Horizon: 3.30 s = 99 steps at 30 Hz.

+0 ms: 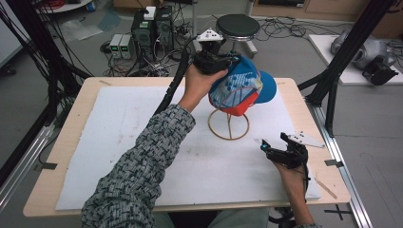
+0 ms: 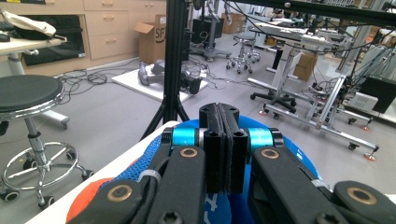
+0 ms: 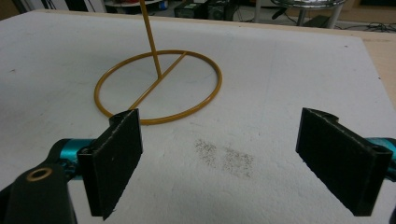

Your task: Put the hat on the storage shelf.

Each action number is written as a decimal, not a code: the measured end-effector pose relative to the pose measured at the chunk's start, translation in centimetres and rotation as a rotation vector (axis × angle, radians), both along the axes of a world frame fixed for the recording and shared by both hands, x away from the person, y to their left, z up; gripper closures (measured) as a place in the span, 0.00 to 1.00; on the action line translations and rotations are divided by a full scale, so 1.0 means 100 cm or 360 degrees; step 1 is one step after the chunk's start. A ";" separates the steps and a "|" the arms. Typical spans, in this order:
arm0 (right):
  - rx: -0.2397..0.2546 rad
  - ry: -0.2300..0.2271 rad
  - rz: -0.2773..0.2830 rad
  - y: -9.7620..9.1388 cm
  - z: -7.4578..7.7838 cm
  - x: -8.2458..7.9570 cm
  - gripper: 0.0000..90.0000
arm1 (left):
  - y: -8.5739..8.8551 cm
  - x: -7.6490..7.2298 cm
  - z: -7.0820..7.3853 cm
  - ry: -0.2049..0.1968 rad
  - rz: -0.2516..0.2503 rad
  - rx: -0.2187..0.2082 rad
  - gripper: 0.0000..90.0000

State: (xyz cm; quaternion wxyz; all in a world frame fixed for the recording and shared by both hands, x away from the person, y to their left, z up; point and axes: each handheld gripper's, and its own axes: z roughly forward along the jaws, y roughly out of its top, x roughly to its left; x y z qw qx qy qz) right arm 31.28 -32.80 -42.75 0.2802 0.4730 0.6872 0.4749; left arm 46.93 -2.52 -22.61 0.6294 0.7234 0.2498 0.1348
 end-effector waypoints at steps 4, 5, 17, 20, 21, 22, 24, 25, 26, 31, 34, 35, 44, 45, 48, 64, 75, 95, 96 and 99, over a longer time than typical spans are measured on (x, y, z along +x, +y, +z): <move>0.0002 0.0001 -0.0002 0.000 0.000 0.000 0.15 | -0.003 0.001 -0.003 0.0009 -0.0012 -0.0003 0.98; -0.0001 0.0000 -0.0002 -0.001 0.000 0.000 0.15 | -0.003 0.001 -0.003 0.0009 -0.0012 -0.0003 0.98; 0.0000 0.0002 0.0002 -0.001 0.000 0.000 0.15 | -0.006 0.006 -0.012 0.0044 -0.0016 -0.0004 0.95; 0.0001 0.0003 0.0003 -0.001 0.000 0.000 0.15 | -0.005 0.007 -0.014 0.0050 -0.0010 0.0002 0.93; 0.0003 0.0003 0.0001 -0.001 0.000 0.000 0.15 | -0.004 0.008 -0.015 0.0051 -0.0009 0.0004 0.93; 0.0003 0.0004 -0.0001 -0.001 0.000 0.000 0.15 | -0.003 0.008 -0.015 0.0052 -0.0012 -0.0003 0.92; 0.0006 0.0003 -0.0002 -0.001 0.000 0.000 0.15 | -0.002 0.007 -0.015 0.0048 -0.0012 -0.0004 0.90; 0.0002 0.0003 -0.0003 -0.001 0.000 0.000 0.15 | -0.001 0.006 -0.014 0.0045 -0.0012 -0.0013 0.88; 0.0002 0.0003 -0.0003 -0.001 0.000 0.000 0.15 | 0.000 0.006 -0.013 0.0039 -0.0012 -0.0016 0.88; 0.0001 0.0004 -0.0002 -0.001 0.000 0.000 0.15 | 0.017 -0.003 -0.002 -0.0036 0.0024 -0.0054 0.75; 0.0000 -0.0002 -0.0001 -0.001 0.000 0.000 0.15 | 0.027 -0.007 0.002 -0.0071 0.0049 -0.0053 0.67; 0.0000 -0.0002 -0.0001 -0.001 0.000 0.000 0.15 | 0.033 -0.011 0.004 -0.0092 0.0064 -0.0049 0.67; -0.0004 -0.0002 -0.0004 0.001 0.000 0.000 0.15 | 0.094 -0.040 0.011 -0.0182 0.0153 -0.0036 0.59; -0.0004 -0.0004 -0.0003 0.001 0.000 0.001 0.15 | 0.101 -0.043 0.011 -0.0188 0.0167 -0.0028 0.58; -0.0008 0.0002 -0.0003 0.002 0.000 0.001 0.15 | 0.123 -0.051 0.012 -0.0188 0.0201 -0.0032 0.57; -0.0014 -0.0008 -0.0013 0.003 0.001 0.001 0.15 | 0.203 -0.103 -0.019 -0.0270 0.0421 0.0066 0.45; -0.0007 -0.0012 -0.0012 0.004 0.001 0.001 0.15 | 0.245 -0.140 -0.071 -0.0218 0.0560 0.0034 0.41; -0.0020 -0.0035 -0.0034 0.010 0.004 0.002 0.15 | 0.312 -0.188 -0.169 -0.0086 0.0873 -0.0025 0.36; -0.0027 -0.0035 -0.0030 0.011 0.004 0.002 0.15 | 0.313 -0.189 -0.171 -0.0082 0.0879 -0.0011 0.35; -0.0047 -0.0025 -0.0016 0.013 0.003 0.002 0.15 | 0.317 -0.190 -0.181 -0.0076 0.0893 -0.0012 0.35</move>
